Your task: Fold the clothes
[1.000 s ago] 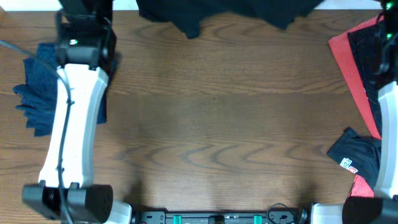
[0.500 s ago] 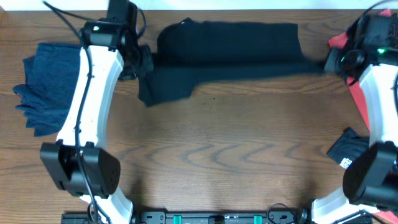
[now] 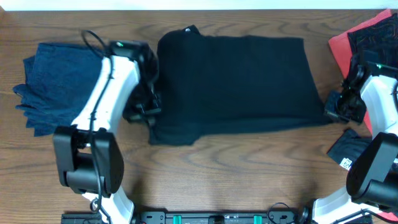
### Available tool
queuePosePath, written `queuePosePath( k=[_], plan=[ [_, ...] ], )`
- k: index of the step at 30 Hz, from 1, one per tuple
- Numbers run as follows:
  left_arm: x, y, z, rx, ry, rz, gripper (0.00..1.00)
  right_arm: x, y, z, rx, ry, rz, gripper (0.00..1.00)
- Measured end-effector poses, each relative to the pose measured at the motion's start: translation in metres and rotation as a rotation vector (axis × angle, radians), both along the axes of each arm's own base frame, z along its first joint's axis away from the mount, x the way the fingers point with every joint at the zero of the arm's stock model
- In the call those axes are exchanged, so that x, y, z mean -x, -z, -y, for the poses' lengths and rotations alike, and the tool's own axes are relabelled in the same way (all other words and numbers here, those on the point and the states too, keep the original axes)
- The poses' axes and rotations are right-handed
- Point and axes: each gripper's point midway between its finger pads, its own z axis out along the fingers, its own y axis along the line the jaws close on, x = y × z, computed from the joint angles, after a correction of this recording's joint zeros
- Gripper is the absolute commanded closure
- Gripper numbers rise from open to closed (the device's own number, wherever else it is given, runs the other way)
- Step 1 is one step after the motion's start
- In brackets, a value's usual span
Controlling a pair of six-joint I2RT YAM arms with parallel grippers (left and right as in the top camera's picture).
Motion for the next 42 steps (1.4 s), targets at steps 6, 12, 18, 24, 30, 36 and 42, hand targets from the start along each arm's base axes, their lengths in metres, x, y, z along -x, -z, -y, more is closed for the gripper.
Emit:
queuePosePath(
  k=[6, 12, 18, 24, 30, 36, 42],
  plan=[
    [0.054, 0.039, 0.007, -0.020, 0.059, -0.163, 0.94, 0.018, 0.009, 0.010, 0.026, 0.064, -0.037, 0.99],
    [0.083, 0.045, 0.000, -0.040, 0.032, -0.157, 0.94, 0.021, 0.002, 0.012, 0.044, 0.090, -0.025, 0.99],
    [0.067, 0.030, 0.002, -0.002, -0.028, 0.121, 0.94, 0.018, -0.013, 0.013, 0.067, 0.119, 0.039, 0.99],
    [0.014, 0.013, 0.014, 0.068, -0.063, 0.427, 0.94, -0.011, -0.026, 0.006, 0.017, 0.075, 0.195, 0.99],
    [-0.045, 0.004, 0.024, 0.112, -0.110, 0.655, 0.94, -0.051, -0.030, -0.005, 0.005, -0.009, 0.337, 0.99],
    [-0.075, 0.015, 0.008, 0.071, -0.221, 0.708, 0.94, -0.078, -0.011, -0.010, -0.007, -0.048, 0.373, 0.99],
    [-0.093, 0.051, 0.005, 0.043, -0.247, 0.671, 0.94, -0.098, 0.012, -0.010, -0.009, -0.063, 0.390, 0.99]
  ],
)
